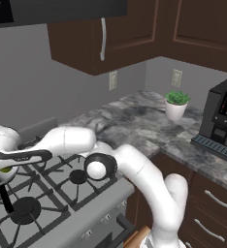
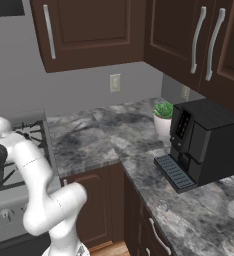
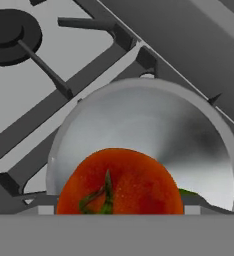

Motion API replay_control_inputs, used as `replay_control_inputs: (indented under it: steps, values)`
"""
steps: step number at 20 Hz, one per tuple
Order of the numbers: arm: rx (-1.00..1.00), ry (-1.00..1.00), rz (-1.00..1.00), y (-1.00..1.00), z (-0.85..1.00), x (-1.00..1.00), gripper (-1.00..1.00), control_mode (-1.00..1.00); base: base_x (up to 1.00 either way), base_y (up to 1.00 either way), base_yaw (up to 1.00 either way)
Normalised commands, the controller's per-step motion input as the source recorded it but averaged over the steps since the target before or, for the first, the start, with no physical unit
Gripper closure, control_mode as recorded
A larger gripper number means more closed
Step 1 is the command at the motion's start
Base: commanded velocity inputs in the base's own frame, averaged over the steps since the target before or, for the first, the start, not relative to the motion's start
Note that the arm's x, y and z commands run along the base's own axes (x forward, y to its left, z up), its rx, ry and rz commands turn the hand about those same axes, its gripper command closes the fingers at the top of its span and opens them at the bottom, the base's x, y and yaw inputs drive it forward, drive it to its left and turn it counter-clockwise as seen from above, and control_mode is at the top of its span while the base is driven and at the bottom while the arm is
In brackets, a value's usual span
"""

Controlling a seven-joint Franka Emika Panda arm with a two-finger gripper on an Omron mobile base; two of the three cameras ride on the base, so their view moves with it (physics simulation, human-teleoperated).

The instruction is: Put the tomato and lime in the pan. Then turn on the rear center burner and set the heat to medium.

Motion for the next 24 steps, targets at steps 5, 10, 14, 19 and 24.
replay_control_inputs:
  steps: [5,10,14,19,24]
  values:
    - [0.0,0.0,0.0,0.0,-0.27,0.0,1.0,-1.0,0.0,0.0,0.0]
    - [0.0,0.02,0.0,0.0,-0.41,0.02,1.0,-1.0,0.0,0.0,0.0]
    - [0.0,0.02,0.0,0.0,-0.17,0.01,1.0,-1.0,0.0,0.0,0.0]
    - [0.0,0.0,0.0,-0.01,0.0,0.0,-1.0,-1.0,0.0,0.0,0.0]
    - [0.0,0.0,0.0,0.0,0.0,0.0,-1.0,-1.0,0.0,0.0,0.0]
